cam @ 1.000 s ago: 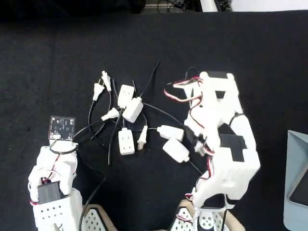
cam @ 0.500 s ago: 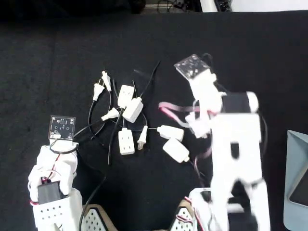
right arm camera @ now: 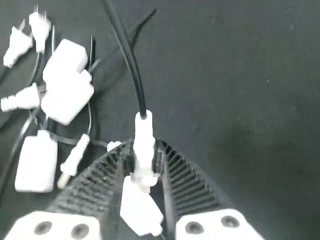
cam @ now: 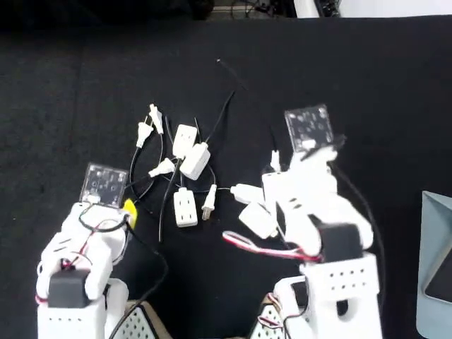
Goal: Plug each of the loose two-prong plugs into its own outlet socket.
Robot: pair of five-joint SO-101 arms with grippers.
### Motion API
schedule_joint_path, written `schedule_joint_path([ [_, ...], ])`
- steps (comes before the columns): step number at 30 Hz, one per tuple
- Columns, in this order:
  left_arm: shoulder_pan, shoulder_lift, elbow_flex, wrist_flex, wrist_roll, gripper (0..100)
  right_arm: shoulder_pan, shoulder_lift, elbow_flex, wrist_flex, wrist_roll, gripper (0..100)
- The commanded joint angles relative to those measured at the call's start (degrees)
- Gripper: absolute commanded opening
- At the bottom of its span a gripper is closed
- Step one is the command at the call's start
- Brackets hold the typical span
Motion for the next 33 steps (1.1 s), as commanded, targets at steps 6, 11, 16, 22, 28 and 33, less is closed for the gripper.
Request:
schedule_joint_path([
  [6, 15.9, 38.7, -26.9, 7.4, 8.0, 15, 2.9, -11.4, 13.3, -13.5, -5.7, 1.2],
  [11, 26.5, 57.1, -35.5, 8.3, 15.8, 15, 7.7, -11.7, 15.9, -17.8, -7.9, 1.2],
  [16, 31.8, 71.6, -39.7, 1.8, 21.3, 15, 7.9, -11.7, 16.6, -18.5, -8.5, 1.2],
  [22, 31.9, 82.5, -41.5, -4.8, 25.8, 15, 8.1, -11.7, 16.7, -18.3, -8.4, 1.2],
  [28, 29.1, 84.8, -42.2, -5.0, 27.3, 16, 8.1, -11.7, 16.7, -18.1, -8.3, 1.2],
  [33, 25.8, 84.8, -42.3, -5.0, 30.8, 29, 8.1, -11.7, 16.7, -18.0, -8.2, 1.2],
])
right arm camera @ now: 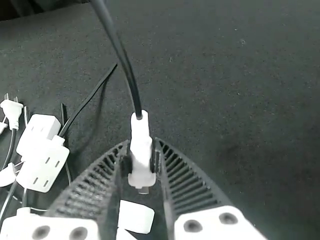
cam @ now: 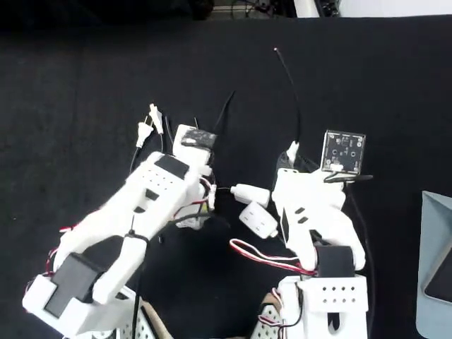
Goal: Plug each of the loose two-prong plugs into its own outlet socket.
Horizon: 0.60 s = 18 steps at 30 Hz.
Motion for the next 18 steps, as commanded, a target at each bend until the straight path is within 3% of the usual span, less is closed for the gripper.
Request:
schedule_joint_path([
  [1, -2.8, -0.3, -3.6, -0.6, 4.5, 31, 1.3, -0.8, -0.1, -0.8, -0.4, 1.2],
  [10, -2.9, 0.4, -6.3, -1.8, 5.1, 31, 1.1, -1.3, 0.8, -1.1, -0.4, 1.2],
  [18, -7.3, 0.4, 0.1, -10.3, 2.0, 21, 1.1, -1.3, 0.9, -1.0, -0.4, 1.2],
])
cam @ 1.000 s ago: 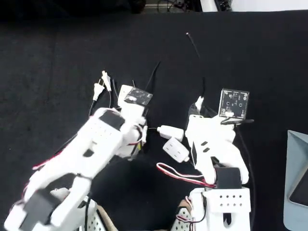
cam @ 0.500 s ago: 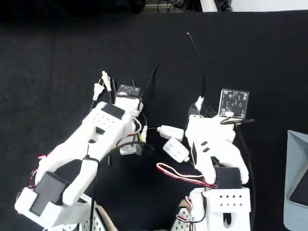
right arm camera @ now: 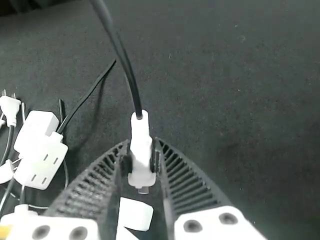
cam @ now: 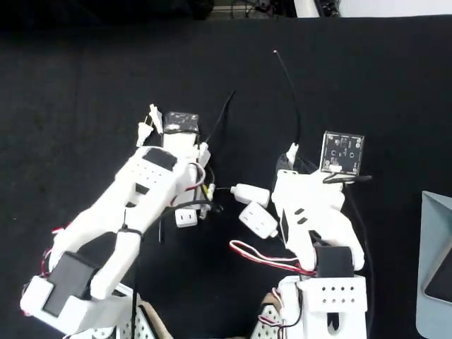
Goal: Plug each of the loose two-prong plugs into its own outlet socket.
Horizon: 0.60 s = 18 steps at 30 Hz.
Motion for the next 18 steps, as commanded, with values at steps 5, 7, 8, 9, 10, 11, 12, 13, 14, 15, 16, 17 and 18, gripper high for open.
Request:
schedule_joint_path([
  [5, -3.1, -0.1, 1.5, -1.3, -6.9, 21, 1.1, -0.7, -0.1, -1.0, -0.4, 1.2],
  [7, -3.0, -0.1, 1.6, -1.2, -7.0, 20, 1.1, -0.7, -0.1, -0.9, -0.4, 1.2],
  [8, -3.0, -0.1, 1.6, -1.2, -7.2, 20, 1.1, -0.7, -0.1, -0.9, -0.4, 1.2],
  [9, -3.0, -0.1, 1.6, -1.2, -7.3, 20, 1.1, -0.7, -0.1, -0.9, -0.4, 1.2],
  [10, -2.9, -0.1, 1.6, -1.2, -7.3, 20, 1.1, -0.7, 0.0, -0.9, -0.4, 1.2],
  [11, -2.9, -0.1, 1.6, -1.2, -7.4, 20, 1.1, -0.7, 0.0, -0.9, -0.4, 1.2],
  [12, -2.2, -0.1, 1.7, -1.2, -7.5, 20, 1.1, -0.7, 0.0, -0.9, -0.4, 1.2],
  [13, -1.4, -0.1, 2.2, -1.2, -8.6, 20, 1.1, -0.7, 0.0, -0.9, -0.4, 1.2],
  [14, -0.2, -0.1, 2.9, -1.2, -11.1, 20, 1.1, -0.7, 0.0, -0.9, -0.4, 1.2],
  [15, 1.3, -0.1, 3.6, -1.2, -14.1, 20, 1.1, -0.7, 0.0, -0.9, -0.4, 1.2],
  [16, 2.4, -0.1, 4.3, -1.2, -17.1, 20, 1.1, -0.7, 0.0, -0.9, -0.4, 1.2],
  [17, 3.3, -0.1, 4.9, -1.2, -20.0, 20, 1.1, -0.7, 0.0, -0.9, -0.4, 1.2],
  [18, 3.7, -0.1, 5.2, -1.2, -22.8, 20, 1.1, -0.7, 0.0, -0.8, -0.4, 1.2],
])
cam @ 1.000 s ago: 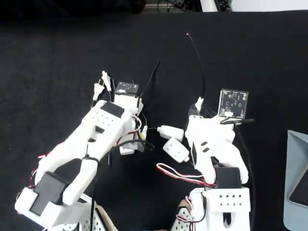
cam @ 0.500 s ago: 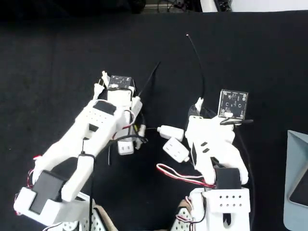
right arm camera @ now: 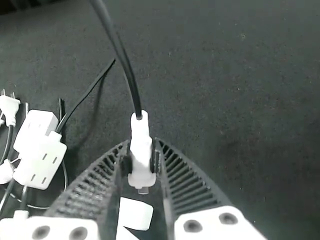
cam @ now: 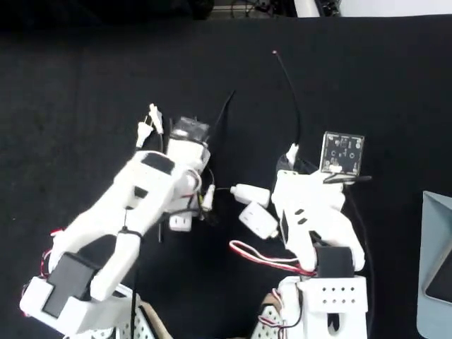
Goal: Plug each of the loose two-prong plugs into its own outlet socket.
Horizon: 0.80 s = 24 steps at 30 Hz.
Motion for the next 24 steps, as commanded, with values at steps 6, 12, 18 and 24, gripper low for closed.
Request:
schedule_joint_path([
  [6, 2.9, -0.7, 1.9, 0.8, -26.5, 21, 1.0, -0.7, -0.4, -0.8, -0.4, 1.2],
  [12, 0.6, -0.7, 1.5, 0.8, -40.7, 21, 1.0, -0.7, -0.3, -0.8, -0.3, 1.2],
  [18, -3.2, -0.8, 0.4, 1.1, -52.2, 21, 1.0, -0.7, -0.3, -0.9, -0.3, 1.3],
  [24, -2.9, -0.8, -12.3, 15.6, -52.6, 25, 1.0, -0.7, 0.3, -1.2, -0.3, 1.3],
])
